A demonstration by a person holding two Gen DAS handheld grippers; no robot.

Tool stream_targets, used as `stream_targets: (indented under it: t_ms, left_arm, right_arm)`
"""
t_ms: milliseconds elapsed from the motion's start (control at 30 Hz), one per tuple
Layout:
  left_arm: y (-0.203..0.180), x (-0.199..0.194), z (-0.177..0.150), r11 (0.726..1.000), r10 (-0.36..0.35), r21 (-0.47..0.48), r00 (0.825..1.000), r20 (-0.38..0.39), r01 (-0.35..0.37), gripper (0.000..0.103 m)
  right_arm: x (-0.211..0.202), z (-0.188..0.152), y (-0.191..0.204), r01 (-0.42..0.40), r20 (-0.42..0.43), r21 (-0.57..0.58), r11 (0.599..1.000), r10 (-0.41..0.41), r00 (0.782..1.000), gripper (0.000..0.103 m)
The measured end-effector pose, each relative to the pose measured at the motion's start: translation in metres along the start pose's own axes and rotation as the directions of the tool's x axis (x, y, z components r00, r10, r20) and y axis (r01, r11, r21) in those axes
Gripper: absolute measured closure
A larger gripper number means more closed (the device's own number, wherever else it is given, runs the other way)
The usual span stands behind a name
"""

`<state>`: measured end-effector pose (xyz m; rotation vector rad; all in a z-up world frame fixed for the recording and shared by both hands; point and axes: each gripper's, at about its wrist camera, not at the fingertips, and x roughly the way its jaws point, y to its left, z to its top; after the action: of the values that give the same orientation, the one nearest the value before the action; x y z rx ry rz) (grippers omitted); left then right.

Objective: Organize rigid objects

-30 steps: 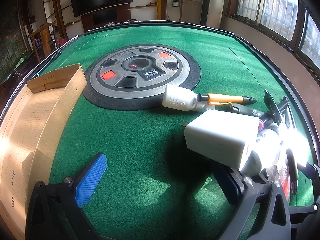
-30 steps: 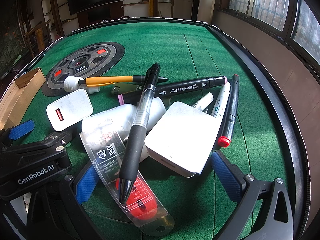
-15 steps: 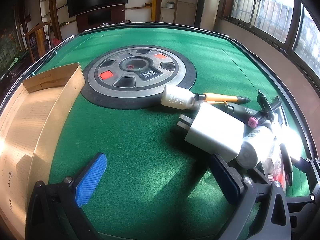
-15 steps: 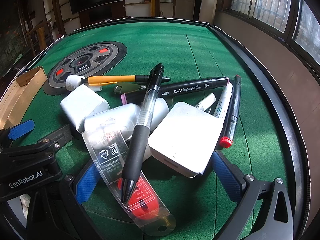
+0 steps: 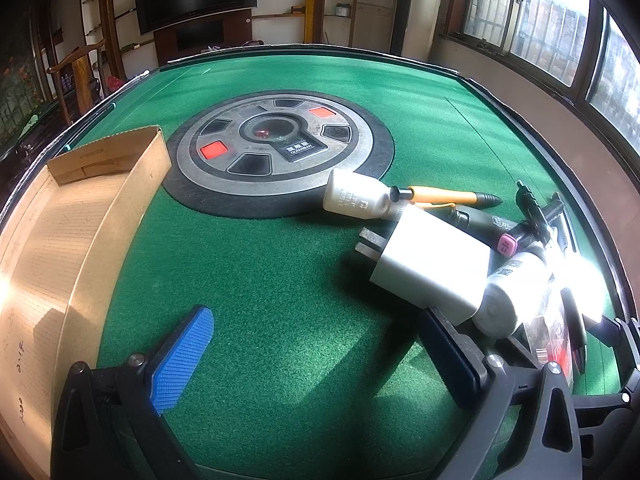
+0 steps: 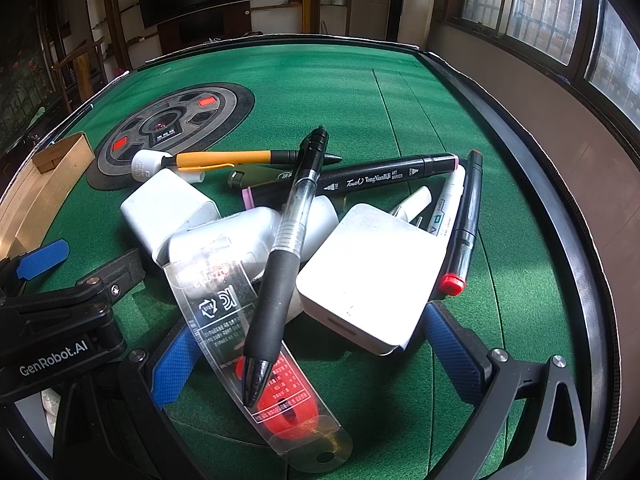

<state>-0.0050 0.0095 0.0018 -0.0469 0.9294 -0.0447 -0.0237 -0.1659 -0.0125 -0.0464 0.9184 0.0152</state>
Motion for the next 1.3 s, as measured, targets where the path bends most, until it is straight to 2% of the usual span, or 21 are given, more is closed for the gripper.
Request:
stream_targets:
  t_ms: [700,867,1067,1200,1300]
  left_arm:
    - [-0.0008,0.0006,-0.0002,1.000,0.008,0.004,1.000,-0.001,-0.008,0.001]
    - [-0.0009,0.0008,-0.0001,1.000,0.011,0.010,1.000,-0.004,-0.011,0.001]
    - [-0.0027,-0.0017,-0.0035,0.999,0.009,0.053,0.999,-0.039,-0.007,0.001]
    - [-0.0014,-0.0042,-0.0062,0.995,-0.013,0.099,0.998,-0.054,0.018,0.001]
    - [-0.0018,-0.0053,-0.0073,0.995,-0.014,0.097,0.999,-0.051,0.019,0.001]
  right_arm:
    - [-0.0014,0.0002,0.0008,-0.001,-0.002,-0.003,1.000,0.001,1.000,0.000]
    - [-0.0002,0.0005,-0.0006,-0.020,-0.038,-0.014,1.000,0.019,0.999,0.000]
    - [-0.0041,-0.0052,0.0024,-0.022,-0.049,-0.023,1.000,0.021,0.999,0.000]
    - [-0.0063,-0.0073,0.0086,-0.052,-0.064,-0.067,0.996,0.048,0.997,0.000]
    - [-0.0086,-0.0094,0.0089,-0.073,-0.069,-0.090,0.993,0.067,0.995,0.000]
